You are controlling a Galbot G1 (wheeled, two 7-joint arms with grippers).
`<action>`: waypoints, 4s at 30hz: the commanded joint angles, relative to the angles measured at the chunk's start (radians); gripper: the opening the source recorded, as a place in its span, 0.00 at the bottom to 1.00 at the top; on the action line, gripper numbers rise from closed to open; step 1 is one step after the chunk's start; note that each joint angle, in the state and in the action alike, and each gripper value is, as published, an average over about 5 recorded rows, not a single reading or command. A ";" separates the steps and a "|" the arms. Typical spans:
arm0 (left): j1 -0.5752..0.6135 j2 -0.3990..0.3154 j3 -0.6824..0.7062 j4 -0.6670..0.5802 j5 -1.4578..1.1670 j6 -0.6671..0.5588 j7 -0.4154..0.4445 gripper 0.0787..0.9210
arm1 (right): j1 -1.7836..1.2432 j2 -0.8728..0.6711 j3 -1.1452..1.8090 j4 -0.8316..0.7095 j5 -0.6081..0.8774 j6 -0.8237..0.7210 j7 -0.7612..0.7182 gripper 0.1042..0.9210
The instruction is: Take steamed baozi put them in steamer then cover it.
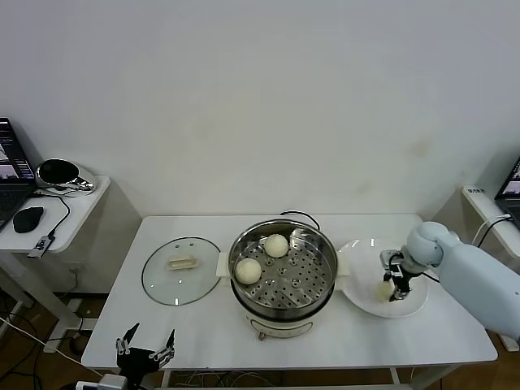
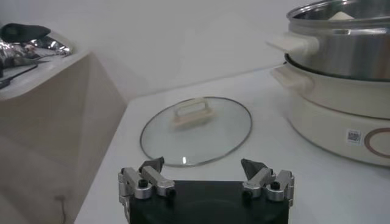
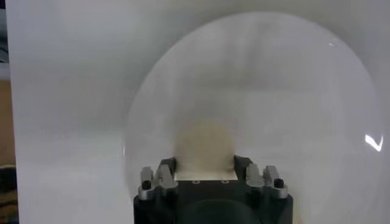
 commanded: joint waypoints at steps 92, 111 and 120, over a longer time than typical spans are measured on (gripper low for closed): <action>-0.014 -0.064 -0.013 -0.061 -0.002 -0.017 -0.022 0.88 | 0.635 0.286 -0.445 0.271 0.349 0.780 -0.166 0.87; -0.013 -0.035 0.013 -0.074 -0.003 -0.007 -0.015 0.88 | 0.531 -0.098 -0.302 0.094 0.317 -0.054 -0.140 0.88; 0.007 -0.033 0.013 -0.077 0.000 -0.006 -0.016 0.88 | 0.302 -0.041 -0.114 -0.045 0.116 -0.005 -0.099 0.88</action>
